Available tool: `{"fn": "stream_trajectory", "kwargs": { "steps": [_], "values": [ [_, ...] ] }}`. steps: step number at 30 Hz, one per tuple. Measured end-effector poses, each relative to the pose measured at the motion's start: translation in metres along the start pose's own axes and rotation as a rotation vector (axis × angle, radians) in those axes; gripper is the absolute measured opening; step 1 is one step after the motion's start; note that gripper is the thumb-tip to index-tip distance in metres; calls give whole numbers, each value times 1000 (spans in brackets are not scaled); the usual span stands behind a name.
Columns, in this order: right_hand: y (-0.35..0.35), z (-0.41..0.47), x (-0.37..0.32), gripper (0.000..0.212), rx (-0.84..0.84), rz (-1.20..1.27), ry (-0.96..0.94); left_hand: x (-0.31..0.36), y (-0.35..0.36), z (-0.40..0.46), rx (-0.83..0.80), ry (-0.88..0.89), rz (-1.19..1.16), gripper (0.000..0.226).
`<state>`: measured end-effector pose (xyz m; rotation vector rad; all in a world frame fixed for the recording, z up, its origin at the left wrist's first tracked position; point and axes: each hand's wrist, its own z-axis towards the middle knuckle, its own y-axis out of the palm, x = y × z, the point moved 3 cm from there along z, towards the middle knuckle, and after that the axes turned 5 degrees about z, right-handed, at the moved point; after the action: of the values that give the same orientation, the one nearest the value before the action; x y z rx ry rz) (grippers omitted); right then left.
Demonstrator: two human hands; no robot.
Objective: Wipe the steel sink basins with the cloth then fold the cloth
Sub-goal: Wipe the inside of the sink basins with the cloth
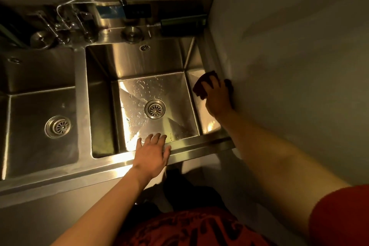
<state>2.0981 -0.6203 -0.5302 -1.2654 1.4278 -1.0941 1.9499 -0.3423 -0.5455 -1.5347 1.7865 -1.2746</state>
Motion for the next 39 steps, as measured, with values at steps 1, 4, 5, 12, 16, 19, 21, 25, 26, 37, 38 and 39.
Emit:
{"fn": "stream_trajectory", "kwargs": {
  "steps": [1, 4, 5, 12, 16, 19, 21, 25, 26, 37, 38, 39],
  "values": [
    [3, -21, 0, 81, 6, 34, 20, 0, 0, 0, -6, 2, -4, 61],
    [11, -80, 2, 77, -1, 138, 76, -2, -1, -2, -23, 33, -8, 62],
    [13, -98, 3, 76, -6, 162, 95, -3, -1, -4, -26, 46, 2, 63],
    [18, -159, -13, 55, -21, 303, 275, -13, -4, -25, -3, 96, 62, 65],
    [15, -171, -44, 55, -9, 382, 272, -23, -1, -44, 21, 123, 94, 70],
    [20, -177, -81, 61, -69, 354, 190, -34, -4, -58, 31, 127, 121, 72],
    [26, -181, -108, 63, -90, 346, 151, -43, -5, -66, 30, 112, 131, 67],
    [35, -177, -158, 59, -59, 370, 42, -84, -15, -82, 53, -34, 152, 65],
    [37, -172, -170, 58, -90, 373, 1, -97, -19, -86, 63, -85, 155, 67],
    [53, -132, -269, 68, -278, 647, -256, -177, -49, -81, 97, -313, 118, 72],
    [57, -124, -273, 68, -308, 714, -223, -181, -53, -74, 104, -310, 118, 75],
    [63, -116, -278, 67, -332, 794, -181, -185, -56, -66, 116, -307, 118, 76]
  ]
}}
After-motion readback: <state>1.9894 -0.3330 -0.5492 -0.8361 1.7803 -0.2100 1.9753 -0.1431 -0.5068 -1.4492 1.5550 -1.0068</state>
